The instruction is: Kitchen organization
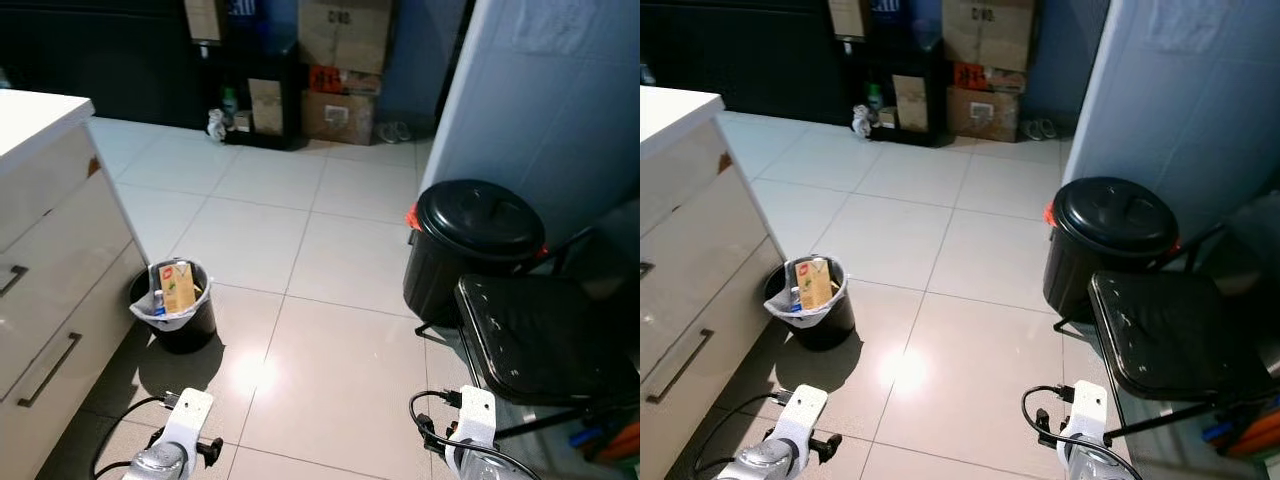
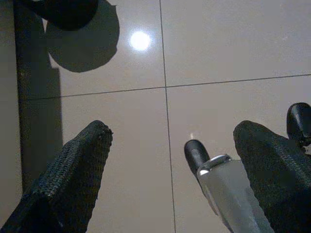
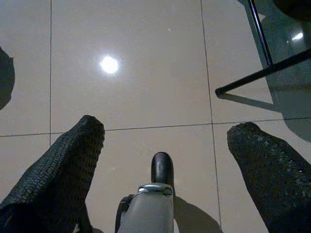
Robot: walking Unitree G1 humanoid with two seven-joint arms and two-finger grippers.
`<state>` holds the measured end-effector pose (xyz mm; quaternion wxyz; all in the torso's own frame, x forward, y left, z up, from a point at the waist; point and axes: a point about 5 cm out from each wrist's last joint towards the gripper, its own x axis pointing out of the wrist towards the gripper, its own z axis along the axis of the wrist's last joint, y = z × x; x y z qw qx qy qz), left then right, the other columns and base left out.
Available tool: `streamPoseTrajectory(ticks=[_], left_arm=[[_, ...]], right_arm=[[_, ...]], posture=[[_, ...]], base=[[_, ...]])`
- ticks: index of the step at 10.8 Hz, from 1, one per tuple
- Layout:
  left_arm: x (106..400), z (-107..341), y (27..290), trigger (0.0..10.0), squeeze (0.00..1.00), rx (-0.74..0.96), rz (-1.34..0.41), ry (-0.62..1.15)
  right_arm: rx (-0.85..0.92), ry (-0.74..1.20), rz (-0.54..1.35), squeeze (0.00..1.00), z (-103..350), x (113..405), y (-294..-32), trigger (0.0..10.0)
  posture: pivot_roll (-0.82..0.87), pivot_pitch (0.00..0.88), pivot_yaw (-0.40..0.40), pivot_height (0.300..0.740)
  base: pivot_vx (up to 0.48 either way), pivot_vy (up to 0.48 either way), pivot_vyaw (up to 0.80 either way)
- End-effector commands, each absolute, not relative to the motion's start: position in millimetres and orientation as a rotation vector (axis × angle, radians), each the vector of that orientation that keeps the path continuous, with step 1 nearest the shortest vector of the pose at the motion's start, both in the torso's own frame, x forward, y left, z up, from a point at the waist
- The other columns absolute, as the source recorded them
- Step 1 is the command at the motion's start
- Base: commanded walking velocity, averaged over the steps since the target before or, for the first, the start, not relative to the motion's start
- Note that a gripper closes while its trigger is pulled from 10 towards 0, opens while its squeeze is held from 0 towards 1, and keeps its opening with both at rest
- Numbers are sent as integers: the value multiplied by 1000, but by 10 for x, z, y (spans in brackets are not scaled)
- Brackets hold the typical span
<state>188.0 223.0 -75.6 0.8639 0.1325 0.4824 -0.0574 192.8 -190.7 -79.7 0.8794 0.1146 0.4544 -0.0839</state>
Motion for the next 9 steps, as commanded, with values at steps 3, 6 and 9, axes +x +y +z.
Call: streamPoseTrajectory(ticks=[3,6,9], left_arm=[[1893,-746,2243,10000,0,284,-115,1002],[1872,-757,2236,10000,0,277,-111,1001],[1858,-763,2240,10000,0,276,-113,1006]], right_arm=[[227,956,-180,0,-796,1926,-1937,10000],[228,956,-178,0,-800,1917,-1937,10000],[213,958,-178,0,-802,1904,-1964,10000]], posture=[[60,0,-33,740],[57,0,-33,740],[57,0,-33,740]], base=[[0,0,0],[0,0,0],[0,0,0]])
